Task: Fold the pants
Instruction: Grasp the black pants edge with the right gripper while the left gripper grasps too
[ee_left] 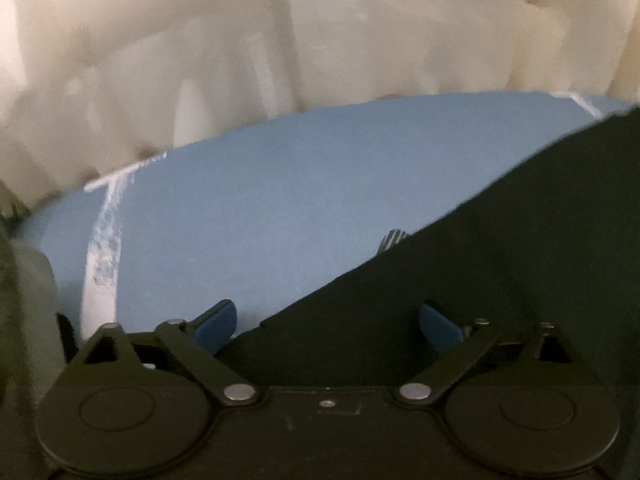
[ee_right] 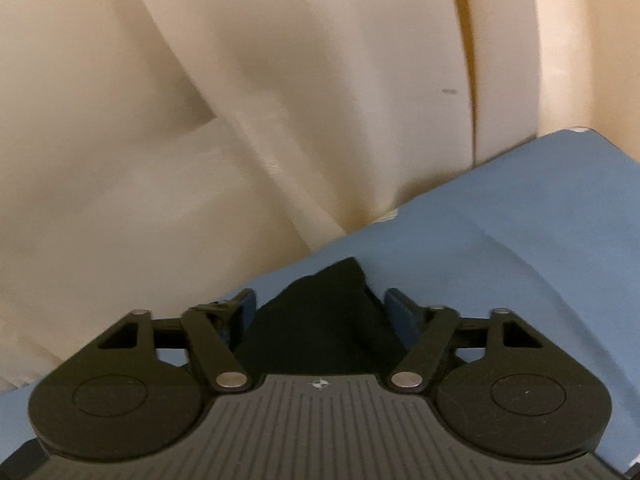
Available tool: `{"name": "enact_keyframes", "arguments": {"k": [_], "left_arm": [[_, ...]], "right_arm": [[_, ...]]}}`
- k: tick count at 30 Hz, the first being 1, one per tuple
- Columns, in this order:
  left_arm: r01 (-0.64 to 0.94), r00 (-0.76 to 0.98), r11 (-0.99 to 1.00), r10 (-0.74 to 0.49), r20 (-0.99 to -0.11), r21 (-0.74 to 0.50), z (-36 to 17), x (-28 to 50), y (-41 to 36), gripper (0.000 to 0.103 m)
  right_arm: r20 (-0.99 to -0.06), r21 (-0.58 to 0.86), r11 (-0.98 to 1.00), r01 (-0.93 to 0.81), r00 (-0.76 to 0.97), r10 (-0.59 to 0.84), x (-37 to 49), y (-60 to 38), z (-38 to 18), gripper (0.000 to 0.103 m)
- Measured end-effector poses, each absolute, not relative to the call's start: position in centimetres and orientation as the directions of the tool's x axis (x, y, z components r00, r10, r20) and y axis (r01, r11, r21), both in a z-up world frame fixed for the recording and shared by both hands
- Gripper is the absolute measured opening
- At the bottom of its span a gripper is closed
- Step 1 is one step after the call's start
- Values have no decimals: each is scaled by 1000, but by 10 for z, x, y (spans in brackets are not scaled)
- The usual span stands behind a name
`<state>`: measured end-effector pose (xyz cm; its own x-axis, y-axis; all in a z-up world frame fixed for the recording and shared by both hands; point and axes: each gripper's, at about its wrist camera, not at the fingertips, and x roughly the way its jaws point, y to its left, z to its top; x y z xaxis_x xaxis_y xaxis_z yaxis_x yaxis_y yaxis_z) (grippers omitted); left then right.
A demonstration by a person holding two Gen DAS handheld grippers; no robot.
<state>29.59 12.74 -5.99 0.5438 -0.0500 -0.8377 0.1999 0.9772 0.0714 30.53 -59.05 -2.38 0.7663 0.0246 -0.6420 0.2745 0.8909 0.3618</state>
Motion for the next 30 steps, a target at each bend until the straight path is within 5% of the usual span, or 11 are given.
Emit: {"name": "enact_keyframes", "arguments": {"k": [1,4,5,9,12,13,19,21,22,23,30], "left_arm": [[186,545,982,-71,-835,37,-59,296,129,103],[193,571,979,-61,-818,62,-56,291,119,103],[210,579,975,-65,-813,71,-55,288,114,103],[235,596,963,-36,-802,132,-55,285,93,103],[268,603,949,-32,-797,165,-55,282,85,103],[261,603,953,-35,-797,155,-55,281,86,103],[188,611,972,-4,-792,141,-56,284,100,103],[173,617,977,-12,-787,121,-57,283,103,103],[168,620,980,-18,-784,110,-57,282,104,103],[175,620,980,-35,-784,94,-57,282,103,103],[149,660,983,-19,-751,106,-38,280,90,103]], "right_arm": [[-648,357,897,261,760,36,307,-589,-23,63],[-668,353,907,232,741,70,310,-584,-24,41],[-670,337,915,221,739,69,311,-581,-24,24],[-663,290,930,224,749,26,309,-573,-19,18],[-671,279,925,258,741,-4,315,-573,-20,66],[-668,274,926,261,744,-12,317,-573,-20,92],[-678,227,941,252,735,-33,329,-564,-29,103],[-688,144,963,228,723,-68,332,-553,-36,87],[-683,81,972,221,722,-107,332,-546,-38,44],[-679,43,976,215,723,-129,334,-541,-39,18],[-610,211,948,240,790,-65,318,-561,-5,5]]}}
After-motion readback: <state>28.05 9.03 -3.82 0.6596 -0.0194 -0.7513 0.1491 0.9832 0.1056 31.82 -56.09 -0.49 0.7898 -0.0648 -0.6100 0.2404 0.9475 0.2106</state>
